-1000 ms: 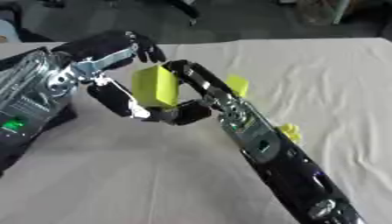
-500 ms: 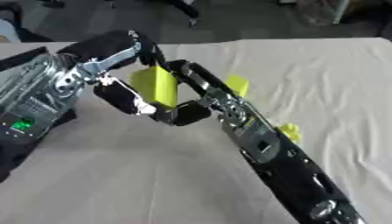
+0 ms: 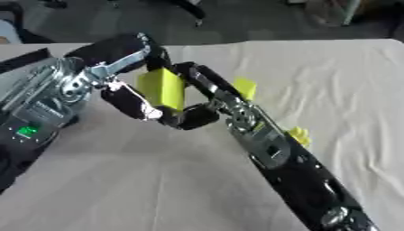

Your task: Pick up the objects with one hand, pass them to the other hand, and then place them into the box on the other side of the table.

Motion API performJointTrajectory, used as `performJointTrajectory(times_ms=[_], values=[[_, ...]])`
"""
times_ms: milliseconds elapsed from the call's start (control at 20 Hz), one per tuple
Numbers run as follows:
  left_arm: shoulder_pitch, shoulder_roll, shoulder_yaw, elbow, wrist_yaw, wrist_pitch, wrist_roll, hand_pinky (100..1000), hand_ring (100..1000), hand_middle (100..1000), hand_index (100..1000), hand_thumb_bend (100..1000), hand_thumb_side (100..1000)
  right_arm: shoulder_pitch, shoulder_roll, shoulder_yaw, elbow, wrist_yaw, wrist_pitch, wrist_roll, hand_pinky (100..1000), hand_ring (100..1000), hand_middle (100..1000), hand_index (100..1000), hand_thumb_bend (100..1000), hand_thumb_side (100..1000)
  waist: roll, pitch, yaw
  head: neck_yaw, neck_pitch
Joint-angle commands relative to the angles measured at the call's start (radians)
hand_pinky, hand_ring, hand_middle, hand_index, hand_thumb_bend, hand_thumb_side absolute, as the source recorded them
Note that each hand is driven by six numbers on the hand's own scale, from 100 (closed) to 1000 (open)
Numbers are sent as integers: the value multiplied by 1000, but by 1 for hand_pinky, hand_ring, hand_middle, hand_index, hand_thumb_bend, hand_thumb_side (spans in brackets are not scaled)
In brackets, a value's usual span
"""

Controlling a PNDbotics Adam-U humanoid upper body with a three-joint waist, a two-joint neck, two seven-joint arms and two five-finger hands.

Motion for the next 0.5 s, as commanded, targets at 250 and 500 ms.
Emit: performJointTrajectory(times_ms=[250,500], values=[[-16,10,15,-7,-12,2,11,707,550,419,530,369,100,-11,-13,-4,-23,-7,7,-1,700,564,579,596,387,100,13,-16,-1,1,-2],[-18,13,13,-24,-36,-8,8,698,527,388,495,349,100,-16,-16,3,-20,-10,27,-4,713,608,628,658,477,113,13,-17,1,-2,-2]])
